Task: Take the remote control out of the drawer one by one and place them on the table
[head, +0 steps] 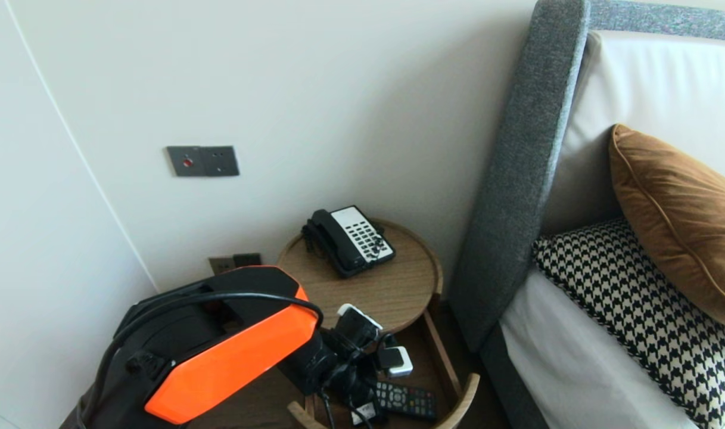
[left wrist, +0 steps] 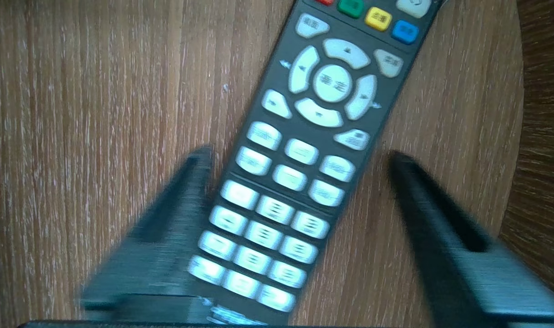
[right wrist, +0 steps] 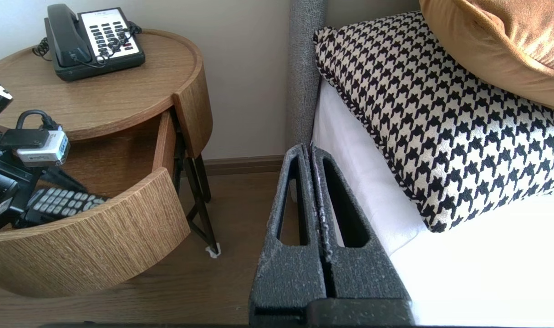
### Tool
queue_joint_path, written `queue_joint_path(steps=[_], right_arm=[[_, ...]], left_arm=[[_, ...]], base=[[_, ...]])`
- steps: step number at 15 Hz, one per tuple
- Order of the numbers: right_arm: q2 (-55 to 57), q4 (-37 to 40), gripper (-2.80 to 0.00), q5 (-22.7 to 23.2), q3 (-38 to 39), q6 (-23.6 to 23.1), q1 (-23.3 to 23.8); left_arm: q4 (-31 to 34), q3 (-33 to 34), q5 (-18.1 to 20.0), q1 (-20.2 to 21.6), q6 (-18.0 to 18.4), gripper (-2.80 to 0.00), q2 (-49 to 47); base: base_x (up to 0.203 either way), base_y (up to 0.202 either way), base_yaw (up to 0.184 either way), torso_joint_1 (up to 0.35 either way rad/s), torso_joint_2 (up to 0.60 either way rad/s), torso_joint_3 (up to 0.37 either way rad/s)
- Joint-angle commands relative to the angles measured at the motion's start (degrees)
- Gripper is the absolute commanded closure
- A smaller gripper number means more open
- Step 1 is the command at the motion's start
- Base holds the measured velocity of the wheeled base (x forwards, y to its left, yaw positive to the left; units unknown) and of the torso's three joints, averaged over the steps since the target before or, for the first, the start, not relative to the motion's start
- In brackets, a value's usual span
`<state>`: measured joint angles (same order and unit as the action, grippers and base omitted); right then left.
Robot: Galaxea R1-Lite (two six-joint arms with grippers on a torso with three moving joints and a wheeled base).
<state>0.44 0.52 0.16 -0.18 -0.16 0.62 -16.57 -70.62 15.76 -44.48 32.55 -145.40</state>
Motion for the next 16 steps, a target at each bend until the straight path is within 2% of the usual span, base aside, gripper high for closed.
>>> queue_joint_path(steps=[1, 16], right_arm=[[0.1, 0.0, 0.0, 0.0, 0.0, 0.0, 0.0], [0.1, 0.0, 0.0, 0.0, 0.0, 0.0, 0.0]], left_arm=[[-0.2, 0.0, 0.1, 0.0, 0.1, 0.0, -0.1], [-0.8, 1.3, 0.3, -0.6, -0.2, 0.0, 4.5]], base=[[0.0, 0.0, 0.0, 0.0, 0.0, 0.0], [0.0, 0.0, 0.0, 0.0, 0.0, 0.0]])
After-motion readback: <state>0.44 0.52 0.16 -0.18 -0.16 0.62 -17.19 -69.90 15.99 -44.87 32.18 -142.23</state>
